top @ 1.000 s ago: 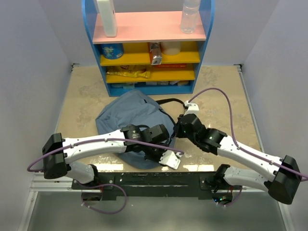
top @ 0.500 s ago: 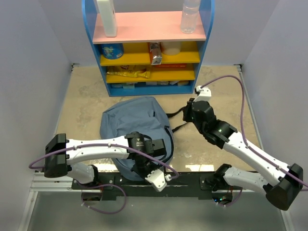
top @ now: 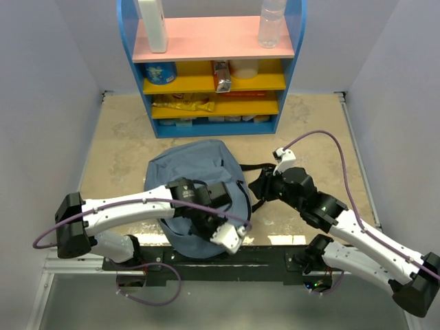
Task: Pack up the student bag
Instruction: Zip the student bag at the center of the board.
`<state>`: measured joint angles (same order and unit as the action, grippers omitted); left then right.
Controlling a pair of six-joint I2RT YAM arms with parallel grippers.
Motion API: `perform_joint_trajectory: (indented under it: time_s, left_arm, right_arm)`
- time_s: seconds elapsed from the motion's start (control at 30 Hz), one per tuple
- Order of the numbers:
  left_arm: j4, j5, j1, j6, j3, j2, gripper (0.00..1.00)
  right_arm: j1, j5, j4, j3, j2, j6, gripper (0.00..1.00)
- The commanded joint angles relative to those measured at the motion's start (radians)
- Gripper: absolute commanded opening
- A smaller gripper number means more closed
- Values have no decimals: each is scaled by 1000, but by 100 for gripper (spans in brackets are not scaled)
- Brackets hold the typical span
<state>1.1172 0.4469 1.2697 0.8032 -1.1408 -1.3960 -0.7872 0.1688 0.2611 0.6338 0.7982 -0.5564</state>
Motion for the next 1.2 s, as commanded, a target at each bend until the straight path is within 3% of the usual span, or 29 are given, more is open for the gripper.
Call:
perform_joint_trajectory:
  time_s: [0.0, 0.03, 0.13, 0.2, 0.4, 0.5, 0.6, 0.77, 0.93, 1.07, 1.17]
  left_arm:
    - [-236, -134, -200, -62, -30, 63, 0]
    - [-232, -125, -222, -56, -33, 61, 0]
    - [-192, -32, -219, -42, -40, 58, 0]
    - [-177, -1, -210, -47, -34, 57, 0]
    - [-192, -1, -168, -68, -19, 65, 0]
    - [-194, 1, -168, -70, -13, 74, 0]
    - [-192, 7, -168, -71, -2, 81, 0]
    - [-183, 21, -170, -75, -19, 103, 0]
    - [-175, 1, -173, -73, -17, 126, 0]
    - [-180, -1, -174, -75, -7, 134, 0]
    - [-181, -4, -174, -76, -4, 137, 0]
  right_arm:
    - [-1, -138, 81, 50, -60, 38, 50]
    - [-1, -159, 87, 53, -68, 39, 58]
    - [-1, -256, 81, 47, -67, 7, 64]
    - [-3, -343, 81, 56, -30, -3, 65]
    - [-1, -419, 101, 122, 44, -13, 65]
    - [-4, -404, 173, 155, 49, 24, 60]
    - [-9, -287, 240, 178, 1, 113, 58]
    - [-9, -297, 100, 109, -96, 217, 53]
    - [-24, -387, 49, 116, 36, 265, 52]
    - [-147, -341, 14, 127, 87, 288, 56]
    - [-170, -315, 15, 139, 130, 294, 56]
